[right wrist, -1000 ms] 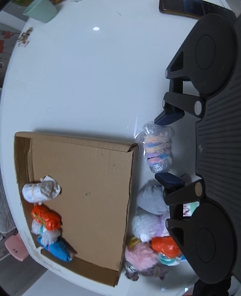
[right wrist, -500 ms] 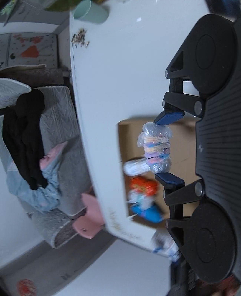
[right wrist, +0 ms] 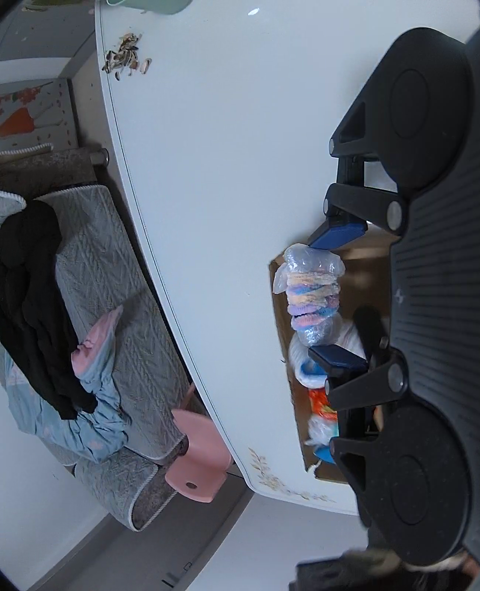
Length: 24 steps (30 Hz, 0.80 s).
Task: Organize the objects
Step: 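Place both bundles in the box next to the white sock and open both tools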
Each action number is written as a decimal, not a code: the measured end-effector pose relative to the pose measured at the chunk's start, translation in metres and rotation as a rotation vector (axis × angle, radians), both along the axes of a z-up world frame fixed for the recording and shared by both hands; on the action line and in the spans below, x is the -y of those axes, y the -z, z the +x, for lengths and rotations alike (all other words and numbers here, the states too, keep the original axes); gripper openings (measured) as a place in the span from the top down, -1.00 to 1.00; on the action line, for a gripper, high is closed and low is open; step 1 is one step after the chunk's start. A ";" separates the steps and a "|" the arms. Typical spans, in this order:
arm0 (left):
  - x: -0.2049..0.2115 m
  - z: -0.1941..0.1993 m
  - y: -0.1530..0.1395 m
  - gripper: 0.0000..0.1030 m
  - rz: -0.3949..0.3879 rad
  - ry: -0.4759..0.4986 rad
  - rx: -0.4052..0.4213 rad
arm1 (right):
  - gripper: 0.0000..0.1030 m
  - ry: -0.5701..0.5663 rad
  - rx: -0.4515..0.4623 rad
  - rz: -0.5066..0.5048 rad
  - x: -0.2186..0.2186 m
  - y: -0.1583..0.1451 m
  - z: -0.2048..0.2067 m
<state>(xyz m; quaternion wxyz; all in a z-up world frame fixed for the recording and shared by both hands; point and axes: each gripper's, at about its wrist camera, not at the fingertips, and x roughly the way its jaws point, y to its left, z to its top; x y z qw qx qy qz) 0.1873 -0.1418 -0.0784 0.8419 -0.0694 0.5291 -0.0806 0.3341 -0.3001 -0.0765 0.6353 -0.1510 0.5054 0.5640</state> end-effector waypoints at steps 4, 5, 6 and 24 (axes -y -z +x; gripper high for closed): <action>-0.010 0.003 0.011 -0.06 0.076 -0.009 -0.008 | -0.02 -0.016 0.005 -0.024 -0.005 0.007 -0.004; -0.012 0.005 0.011 -0.06 0.076 -0.011 -0.010 | -0.02 -0.023 0.005 -0.028 -0.006 0.008 -0.006; -0.015 0.004 0.012 -0.06 0.074 -0.010 -0.012 | -0.02 -0.029 0.004 -0.030 -0.008 0.009 -0.009; -0.007 0.006 0.013 -0.37 0.068 0.012 0.004 | -0.14 -0.021 -0.017 -0.078 -0.021 0.028 -0.012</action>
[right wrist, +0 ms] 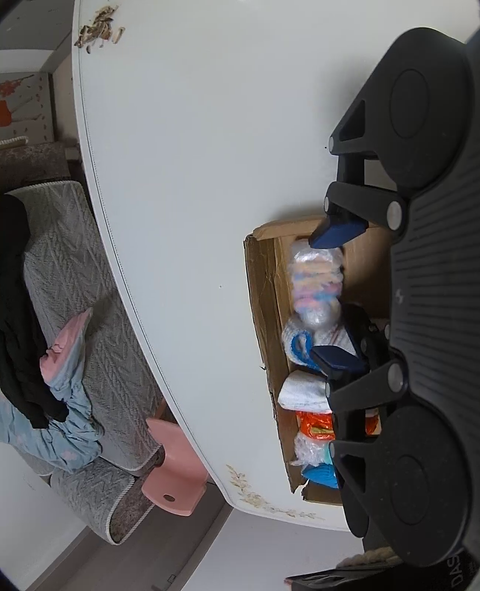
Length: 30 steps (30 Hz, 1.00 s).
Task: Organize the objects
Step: 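Place both bundles in the box next to the white sock and open both tools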
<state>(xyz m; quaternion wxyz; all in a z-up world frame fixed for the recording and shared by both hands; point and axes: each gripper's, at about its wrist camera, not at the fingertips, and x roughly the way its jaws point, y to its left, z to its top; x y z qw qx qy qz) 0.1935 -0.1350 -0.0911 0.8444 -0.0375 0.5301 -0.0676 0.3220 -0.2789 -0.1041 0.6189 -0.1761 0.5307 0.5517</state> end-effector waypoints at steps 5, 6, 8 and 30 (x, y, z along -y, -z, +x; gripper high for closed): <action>0.005 -0.005 -0.007 -0.45 0.007 0.011 0.008 | -0.41 -0.009 -0.006 0.018 0.000 -0.007 -0.004; 0.004 -0.007 -0.010 -0.46 0.008 0.011 0.008 | -0.41 -0.010 0.000 0.017 0.000 -0.009 -0.005; 0.004 -0.011 -0.014 -0.50 0.023 0.004 0.002 | -0.42 -0.007 0.013 0.022 0.001 -0.014 -0.006; -0.007 -0.045 -0.032 -0.68 0.020 -0.005 -0.086 | -0.62 -0.079 0.090 -0.013 0.003 -0.020 -0.022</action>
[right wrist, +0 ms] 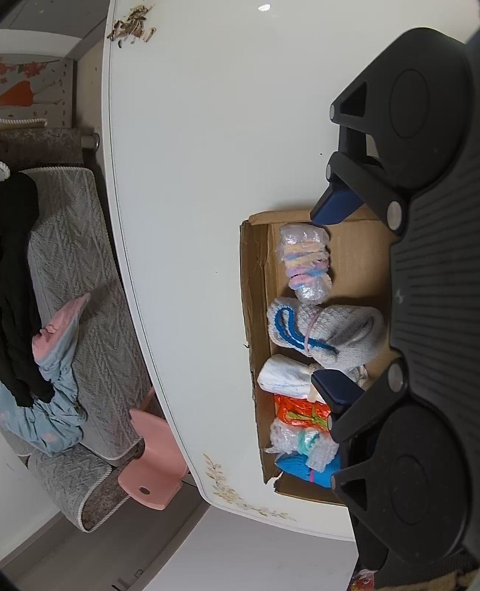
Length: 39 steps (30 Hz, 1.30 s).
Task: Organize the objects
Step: 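Place both bundles in the box next to the white sock and open both tools, then move both tools back to the pile of socks beside the box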
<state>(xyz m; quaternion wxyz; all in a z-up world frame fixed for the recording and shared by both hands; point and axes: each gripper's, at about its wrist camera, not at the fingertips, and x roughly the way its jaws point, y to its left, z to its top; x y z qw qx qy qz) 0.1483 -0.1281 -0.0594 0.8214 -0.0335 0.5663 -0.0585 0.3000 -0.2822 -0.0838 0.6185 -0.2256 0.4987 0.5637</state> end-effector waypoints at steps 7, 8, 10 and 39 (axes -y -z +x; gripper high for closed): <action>-0.011 -0.025 -0.020 -0.70 0.005 -0.001 0.013 | -0.67 -0.015 0.014 0.007 0.011 -0.006 -0.008; -0.013 -0.030 -0.024 -0.71 0.008 0.000 0.016 | -0.68 -0.016 0.019 0.009 0.014 -0.008 -0.009; -0.017 -0.043 -0.032 -0.71 0.016 -0.002 0.024 | -0.72 -0.015 0.020 0.015 0.022 -0.012 -0.011; 0.010 -0.260 0.044 -0.88 -0.107 -0.192 -0.154 | -0.99 -0.070 0.116 0.054 0.177 -0.023 -0.067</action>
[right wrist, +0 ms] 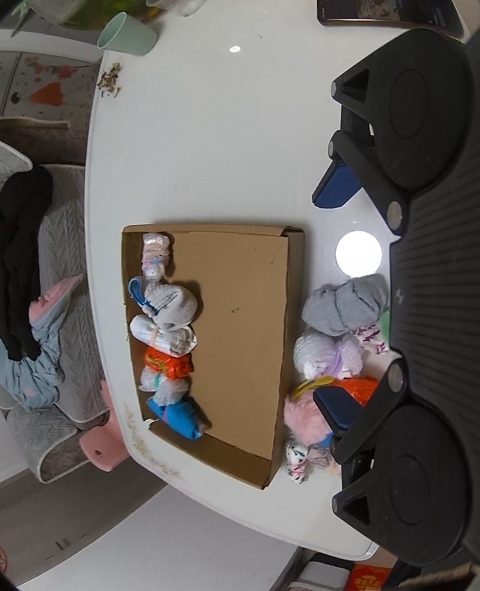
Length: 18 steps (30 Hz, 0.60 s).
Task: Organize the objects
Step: 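Move both tools back to the pile of socks beside the box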
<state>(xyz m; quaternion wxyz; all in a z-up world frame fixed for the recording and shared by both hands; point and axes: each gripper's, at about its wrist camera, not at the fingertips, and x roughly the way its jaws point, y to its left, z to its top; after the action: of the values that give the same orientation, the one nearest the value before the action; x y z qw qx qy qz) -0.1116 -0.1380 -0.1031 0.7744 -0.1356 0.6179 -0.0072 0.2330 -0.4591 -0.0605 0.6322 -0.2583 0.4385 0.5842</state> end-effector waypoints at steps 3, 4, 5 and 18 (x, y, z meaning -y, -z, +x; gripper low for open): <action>-0.011 0.000 0.001 -0.88 0.013 -0.021 0.003 | -0.99 0.020 -0.037 0.017 0.000 -0.001 0.006; -0.014 -0.001 0.000 -0.88 0.027 -0.026 0.007 | -0.99 0.026 -0.056 0.019 0.000 0.000 0.008; -0.018 -0.002 -0.002 -0.88 0.045 -0.030 0.013 | -0.99 0.031 -0.074 0.017 0.000 0.000 0.009; -0.027 0.001 -0.002 -0.88 0.010 -0.064 0.050 | -0.86 -0.041 0.013 -0.201 -0.019 0.047 -0.011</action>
<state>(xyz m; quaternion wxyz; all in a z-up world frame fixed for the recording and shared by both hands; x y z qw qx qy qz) -0.1108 -0.1112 -0.1016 0.7901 -0.1513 0.5938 0.0172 0.2224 -0.4398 -0.1074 0.5941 -0.3329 0.4853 0.5484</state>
